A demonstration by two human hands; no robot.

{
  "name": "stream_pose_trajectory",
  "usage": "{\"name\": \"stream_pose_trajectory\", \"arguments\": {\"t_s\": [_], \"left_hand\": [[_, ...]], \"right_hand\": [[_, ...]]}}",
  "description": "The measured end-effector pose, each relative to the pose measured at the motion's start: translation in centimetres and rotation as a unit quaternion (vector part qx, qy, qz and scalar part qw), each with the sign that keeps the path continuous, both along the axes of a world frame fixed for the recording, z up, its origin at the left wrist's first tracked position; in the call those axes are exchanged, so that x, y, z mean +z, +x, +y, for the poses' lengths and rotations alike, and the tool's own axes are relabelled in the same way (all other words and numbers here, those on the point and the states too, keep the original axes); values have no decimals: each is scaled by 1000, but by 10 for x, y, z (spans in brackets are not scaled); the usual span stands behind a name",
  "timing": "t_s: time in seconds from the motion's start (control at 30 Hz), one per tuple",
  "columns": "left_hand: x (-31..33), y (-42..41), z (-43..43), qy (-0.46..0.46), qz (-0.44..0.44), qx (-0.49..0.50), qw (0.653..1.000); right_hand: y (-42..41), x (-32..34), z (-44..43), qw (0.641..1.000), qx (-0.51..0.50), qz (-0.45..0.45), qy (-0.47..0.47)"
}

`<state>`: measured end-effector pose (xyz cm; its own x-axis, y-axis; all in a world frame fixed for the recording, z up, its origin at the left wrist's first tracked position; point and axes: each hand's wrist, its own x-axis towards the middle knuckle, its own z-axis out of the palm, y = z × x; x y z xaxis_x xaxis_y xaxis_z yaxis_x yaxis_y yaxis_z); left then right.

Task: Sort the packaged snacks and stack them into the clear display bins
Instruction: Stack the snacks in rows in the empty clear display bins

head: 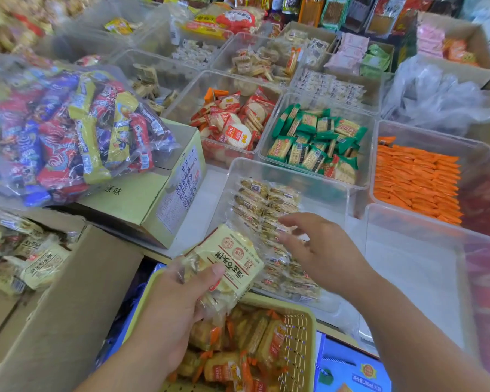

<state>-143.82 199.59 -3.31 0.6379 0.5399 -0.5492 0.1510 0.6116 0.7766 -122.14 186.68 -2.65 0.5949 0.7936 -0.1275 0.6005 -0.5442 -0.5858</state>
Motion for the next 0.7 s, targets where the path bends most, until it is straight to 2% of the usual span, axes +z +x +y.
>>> {"name": "stream_pose_trajectory", "arguments": {"t_s": [0.03, 0.07, 0.27, 0.37, 0.47, 0.7], "left_hand": [[0, 1, -2, 10, 1, -3, 1000], [1, 3, -5, 23, 1, -4, 1000], [4, 14, -26, 70, 0, -6, 998], [3, 15, -32, 45, -2, -5, 999], [-1, 13, -37, 28, -35, 22, 999], [-3, 16, -35, 85, -29, -6, 996]], "right_hand": [[-21, 15, -8, 996, -11, 44, 81], [-43, 26, -15, 990, -13, 68, 121], [-99, 36, -26, 998, 3, 2, 57], [-106, 33, -24, 998, 1, 34, 57], [-111, 29, -23, 992, -26, 69, 103], [-96, 15, -25, 967, -105, 154, 172]]}}
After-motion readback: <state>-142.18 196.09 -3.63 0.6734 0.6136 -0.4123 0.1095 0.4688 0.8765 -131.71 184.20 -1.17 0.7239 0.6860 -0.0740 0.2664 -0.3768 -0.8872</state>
